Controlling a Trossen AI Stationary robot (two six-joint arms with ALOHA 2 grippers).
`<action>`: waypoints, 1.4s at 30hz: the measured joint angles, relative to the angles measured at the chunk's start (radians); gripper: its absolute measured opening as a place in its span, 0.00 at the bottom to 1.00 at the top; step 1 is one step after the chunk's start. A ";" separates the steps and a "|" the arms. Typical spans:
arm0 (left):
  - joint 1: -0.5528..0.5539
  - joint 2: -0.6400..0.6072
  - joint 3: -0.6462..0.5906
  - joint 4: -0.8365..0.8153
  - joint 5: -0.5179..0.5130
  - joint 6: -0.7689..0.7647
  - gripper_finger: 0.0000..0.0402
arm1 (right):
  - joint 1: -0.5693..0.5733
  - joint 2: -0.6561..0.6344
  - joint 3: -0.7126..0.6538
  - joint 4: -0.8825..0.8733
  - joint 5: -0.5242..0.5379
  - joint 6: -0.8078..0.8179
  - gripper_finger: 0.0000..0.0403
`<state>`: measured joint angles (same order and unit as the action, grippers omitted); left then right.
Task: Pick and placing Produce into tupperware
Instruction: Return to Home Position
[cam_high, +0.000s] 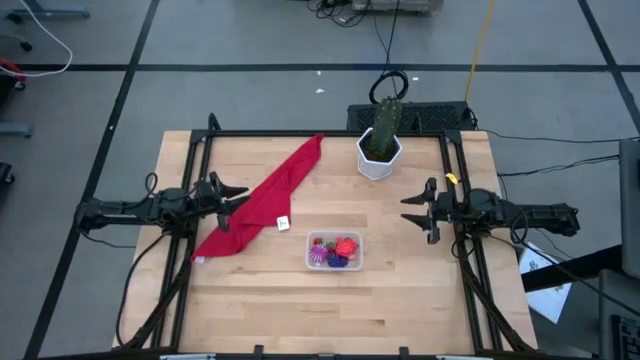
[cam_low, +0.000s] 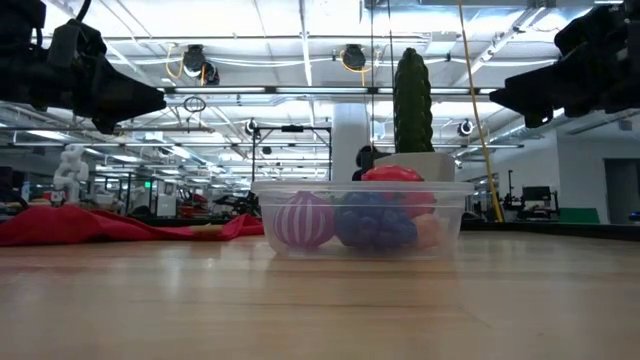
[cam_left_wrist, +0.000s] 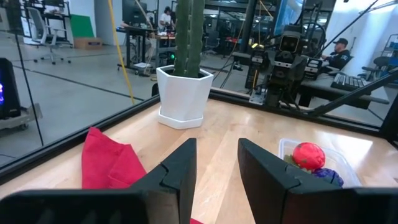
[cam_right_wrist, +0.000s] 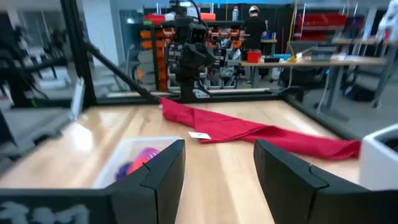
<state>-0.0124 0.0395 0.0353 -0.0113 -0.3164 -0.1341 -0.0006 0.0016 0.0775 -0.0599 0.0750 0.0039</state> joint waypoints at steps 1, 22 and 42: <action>0.000 0.000 0.000 0.002 -0.001 0.000 0.30 | 0.000 0.000 -0.005 0.001 -0.001 0.032 0.46; 0.000 0.000 -0.001 0.007 -0.004 -0.002 0.30 | 0.000 0.002 -0.021 0.206 0.006 0.112 0.46; 0.000 0.000 -0.001 0.007 -0.004 -0.002 0.30 | 0.000 0.002 -0.021 0.207 0.003 0.111 0.46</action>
<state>-0.0124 0.0395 0.0341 -0.0040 -0.3203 -0.1356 -0.0006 0.0040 0.0563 0.1474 0.0784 0.1154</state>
